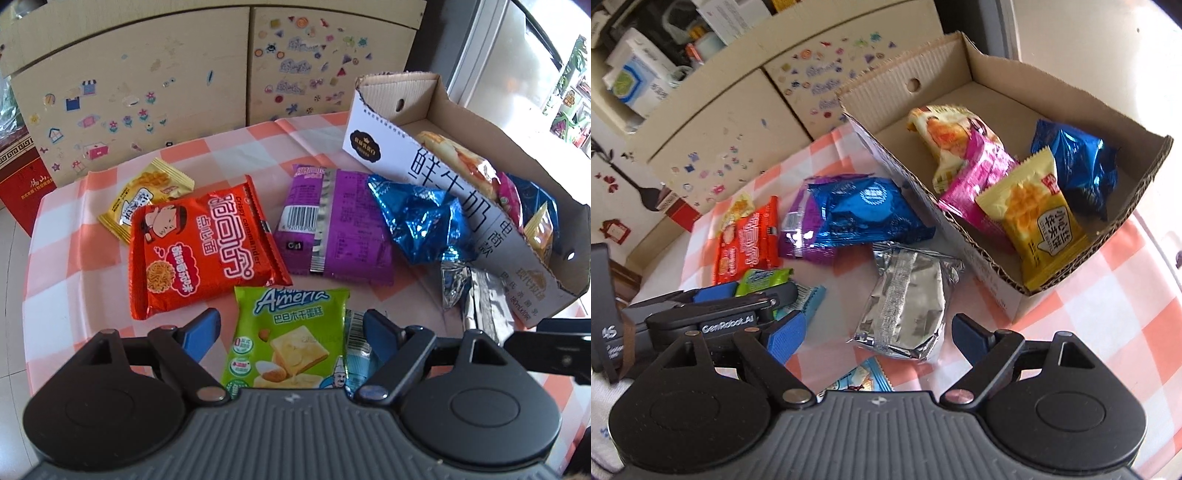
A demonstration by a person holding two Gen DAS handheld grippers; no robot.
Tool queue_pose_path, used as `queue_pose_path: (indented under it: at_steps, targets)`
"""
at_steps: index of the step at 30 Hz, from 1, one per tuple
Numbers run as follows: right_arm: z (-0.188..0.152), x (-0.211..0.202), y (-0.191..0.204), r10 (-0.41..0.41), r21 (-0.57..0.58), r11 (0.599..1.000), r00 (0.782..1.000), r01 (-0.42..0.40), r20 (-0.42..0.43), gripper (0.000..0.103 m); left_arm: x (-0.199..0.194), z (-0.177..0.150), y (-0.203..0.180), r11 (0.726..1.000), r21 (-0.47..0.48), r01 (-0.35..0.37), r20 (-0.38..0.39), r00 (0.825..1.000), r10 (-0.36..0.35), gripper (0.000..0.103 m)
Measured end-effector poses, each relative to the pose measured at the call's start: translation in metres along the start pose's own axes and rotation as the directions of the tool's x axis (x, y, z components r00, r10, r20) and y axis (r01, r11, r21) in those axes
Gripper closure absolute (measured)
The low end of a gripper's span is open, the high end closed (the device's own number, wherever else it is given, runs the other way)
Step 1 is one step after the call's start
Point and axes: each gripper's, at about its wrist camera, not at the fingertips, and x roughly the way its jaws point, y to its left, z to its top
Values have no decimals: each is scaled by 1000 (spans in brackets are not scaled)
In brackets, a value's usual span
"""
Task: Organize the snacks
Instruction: 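Grasp the silver foil pack with the right tool while the left tool grasps the green Ameria pack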
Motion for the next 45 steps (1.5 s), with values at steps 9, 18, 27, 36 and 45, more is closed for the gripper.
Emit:
queue_pose_path:
  at_steps: [9,18,27,36,45]
  targets:
    - [-4,23,1,-71,11,997,997,71,-20,13,-1,-4,4,1000,7,7,13,1000,-7,25]
    - [-4,39,12,-149,-67,987,989,148,-5,13,-8,-10,11,1000,26,9,22,1000,-9,43]
    - [-7,45,24,-211,-175,961,977,215,44,25,-15,-20,17,999,41,-1,49,999,-1,45]
    - [-8,49,38,-149,-256,954,988,156,46,35,-25,-34,19,994,112,-4,66,998,-4,46]
    - [-8,53,46,-139,-320,936,989,146,44,35,-20,-36,36,999,30,26,51,998,-27,23]
